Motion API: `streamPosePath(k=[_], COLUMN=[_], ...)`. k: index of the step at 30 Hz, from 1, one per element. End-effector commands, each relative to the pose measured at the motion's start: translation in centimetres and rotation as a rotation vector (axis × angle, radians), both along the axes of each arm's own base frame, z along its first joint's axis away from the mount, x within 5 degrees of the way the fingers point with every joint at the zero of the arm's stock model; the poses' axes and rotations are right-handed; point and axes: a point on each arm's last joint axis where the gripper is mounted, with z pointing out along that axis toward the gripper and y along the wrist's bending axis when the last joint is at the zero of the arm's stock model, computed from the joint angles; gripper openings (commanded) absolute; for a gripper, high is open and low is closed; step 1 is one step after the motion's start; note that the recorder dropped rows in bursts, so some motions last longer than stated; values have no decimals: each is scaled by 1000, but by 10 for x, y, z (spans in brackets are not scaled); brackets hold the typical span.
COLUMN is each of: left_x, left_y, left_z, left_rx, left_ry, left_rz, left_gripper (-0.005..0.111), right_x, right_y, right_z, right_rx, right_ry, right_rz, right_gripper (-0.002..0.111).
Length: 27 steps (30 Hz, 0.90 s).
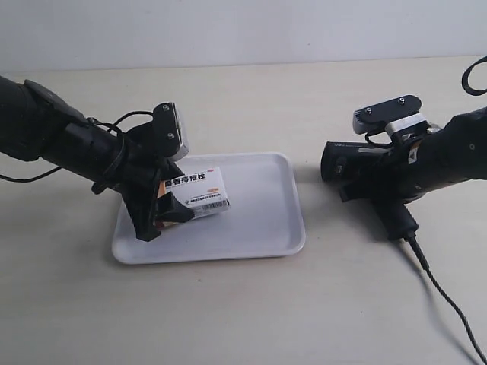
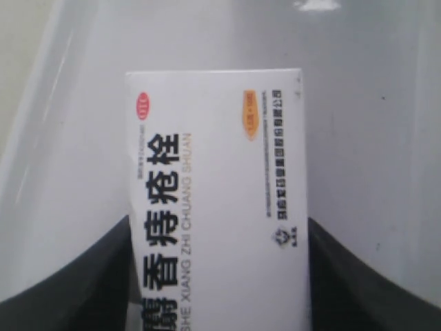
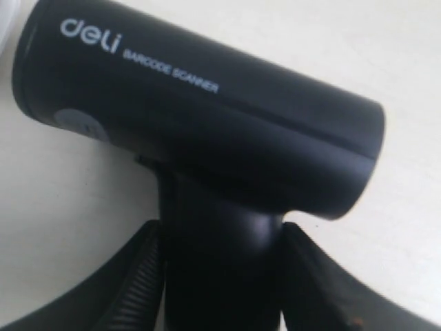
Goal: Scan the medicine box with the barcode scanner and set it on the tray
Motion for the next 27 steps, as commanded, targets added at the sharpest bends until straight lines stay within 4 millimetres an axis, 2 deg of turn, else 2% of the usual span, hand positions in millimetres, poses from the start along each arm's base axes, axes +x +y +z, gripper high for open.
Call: streamPosePath(k=[1,5,8,10,12,14,16,18,19,20,22,24,27], left_x=[1,0,0,0,-4,-12,-25,-40,-46,-53,-66,-84,-112], left_y=[-4,-4,-4,-4,-2,1,6,15,20,25,35,45,64], left_z=[0,1,14,31,57,90,118,144,152,160,168,170,164], left_rx=[-25,-27,-47,-77,-124,-176,-201,-247,-273,-307,-382,-454,-548], left_ry=[26,29,4,-16,-28,-47,-29,-6,5,3,7,-9,-90], left_rz=[36,26,37,67,126,166,167,187,213,236,298,367,523], left_gripper=[60,103,105,105,105,104,97,75,58,39,-1,4,5], right_x=[2,1,-4,-10,-18,-29,-44,-63,-71,-83,-101,-119,-137], right_y=[1,1,-2,-5,-9,-15,-21,-27,-31,-35,-43,-50,-58], right_z=[-1,8,28,50,77,105,134,161,170,181,186,184,178], right_rx=[5,47,32,40,58,83,137,223,258,300,349,382,440], right_ry=[1,-3,-12,-40,-84,-140,-216,-318,-364,-429,-509,-564,-589], right_rz=[-6,-73,-61,-63,-70,-76,-90,-106,-109,-110,-108,-107,-135], right_gripper=[52,81,92,92,88,77,56,24,8,1,2,2,2])
